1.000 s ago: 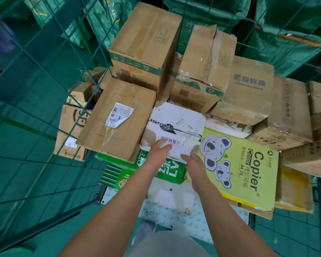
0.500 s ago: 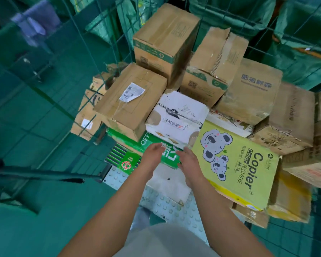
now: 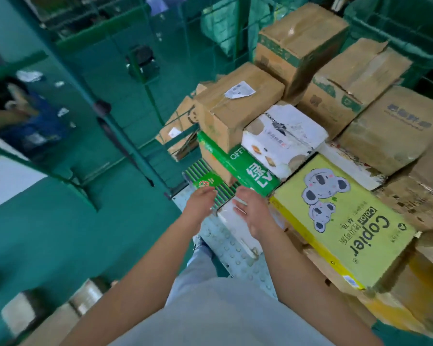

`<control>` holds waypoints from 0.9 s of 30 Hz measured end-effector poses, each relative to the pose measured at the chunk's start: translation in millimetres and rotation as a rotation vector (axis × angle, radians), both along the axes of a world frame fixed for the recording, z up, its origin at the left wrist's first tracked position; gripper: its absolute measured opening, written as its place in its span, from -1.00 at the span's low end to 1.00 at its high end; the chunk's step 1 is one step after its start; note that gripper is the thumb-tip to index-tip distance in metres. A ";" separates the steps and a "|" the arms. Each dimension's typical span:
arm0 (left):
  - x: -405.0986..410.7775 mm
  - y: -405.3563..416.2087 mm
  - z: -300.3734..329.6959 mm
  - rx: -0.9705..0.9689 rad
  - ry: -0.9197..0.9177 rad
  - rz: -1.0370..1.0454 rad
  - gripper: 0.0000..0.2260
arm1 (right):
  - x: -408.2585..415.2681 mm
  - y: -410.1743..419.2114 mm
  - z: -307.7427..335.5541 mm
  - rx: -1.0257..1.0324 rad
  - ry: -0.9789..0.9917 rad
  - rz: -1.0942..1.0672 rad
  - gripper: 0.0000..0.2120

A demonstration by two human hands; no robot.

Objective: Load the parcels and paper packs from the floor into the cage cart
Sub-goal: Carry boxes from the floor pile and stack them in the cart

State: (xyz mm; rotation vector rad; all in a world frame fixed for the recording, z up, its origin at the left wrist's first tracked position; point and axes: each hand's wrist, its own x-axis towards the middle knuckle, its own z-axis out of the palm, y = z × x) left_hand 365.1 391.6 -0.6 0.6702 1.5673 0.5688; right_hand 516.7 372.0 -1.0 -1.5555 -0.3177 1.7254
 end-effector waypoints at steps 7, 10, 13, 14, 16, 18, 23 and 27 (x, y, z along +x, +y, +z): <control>-71.4 -53.4 9.8 0.028 0.000 0.250 -0.85 | -71.9 -10.5 3.4 -0.005 0.001 0.277 -0.93; -100.4 -73.7 11.0 0.011 0.011 0.364 -0.86 | -105.4 -12.8 6.0 0.004 0.002 0.396 -0.94; -136.8 -97.5 6.2 0.001 0.029 0.480 -0.84 | -146.9 -17.5 7.7 0.011 -0.021 0.540 -0.94; -147.4 -104.5 4.5 -0.002 0.031 0.513 -0.83 | -159.1 -19.0 8.3 0.013 -0.030 0.586 -0.94; -171.7 -119.4 1.0 -0.013 0.024 0.599 -0.82 | -188.1 -23.5 8.1 0.007 -0.045 0.678 -0.95; -193.9 -132.9 -1.8 -0.026 0.015 0.676 -0.82 | -216.3 -28.0 7.5 0.010 -0.067 0.767 -0.95; -257.5 -172.8 -11.2 -0.070 -0.038 0.874 -0.81 | -295.0 -50.9 3.9 0.024 -0.140 0.996 -0.92; -311.6 -208.4 -18.1 -0.087 -0.051 1.014 -0.78 | -358.4 -70.6 2.2 0.027 -0.185 1.162 -0.96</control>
